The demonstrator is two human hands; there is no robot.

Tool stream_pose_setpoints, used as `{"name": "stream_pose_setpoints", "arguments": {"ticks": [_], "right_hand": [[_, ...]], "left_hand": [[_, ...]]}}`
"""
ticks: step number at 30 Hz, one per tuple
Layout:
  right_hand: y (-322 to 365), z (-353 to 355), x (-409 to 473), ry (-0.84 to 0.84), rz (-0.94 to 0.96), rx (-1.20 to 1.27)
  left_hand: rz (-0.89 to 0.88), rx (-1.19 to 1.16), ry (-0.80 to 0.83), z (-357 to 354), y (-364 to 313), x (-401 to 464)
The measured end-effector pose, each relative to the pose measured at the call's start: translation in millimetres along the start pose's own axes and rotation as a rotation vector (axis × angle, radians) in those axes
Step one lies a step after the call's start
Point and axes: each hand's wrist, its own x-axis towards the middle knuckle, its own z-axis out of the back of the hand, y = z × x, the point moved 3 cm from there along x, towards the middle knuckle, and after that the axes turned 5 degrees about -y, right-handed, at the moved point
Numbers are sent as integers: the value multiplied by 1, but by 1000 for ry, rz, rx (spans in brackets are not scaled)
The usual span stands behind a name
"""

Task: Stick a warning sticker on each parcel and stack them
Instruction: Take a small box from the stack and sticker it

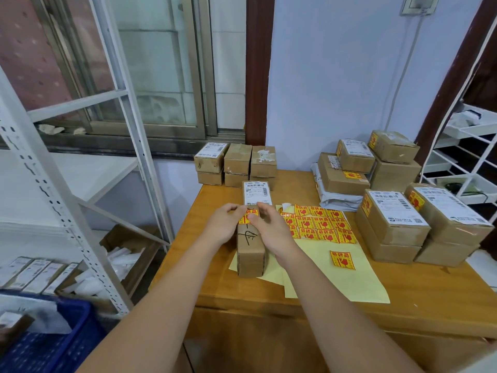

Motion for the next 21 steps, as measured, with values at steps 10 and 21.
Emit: {"name": "stream_pose_setpoints", "arguments": {"ticks": [10,21], "right_hand": [[2,0,-3,2,-27,3],[15,5,-15,-30,-29,-76]], "left_hand": [[46,-307,71,3,16,-31],[106,-342,17,-2,13,-64]]}}
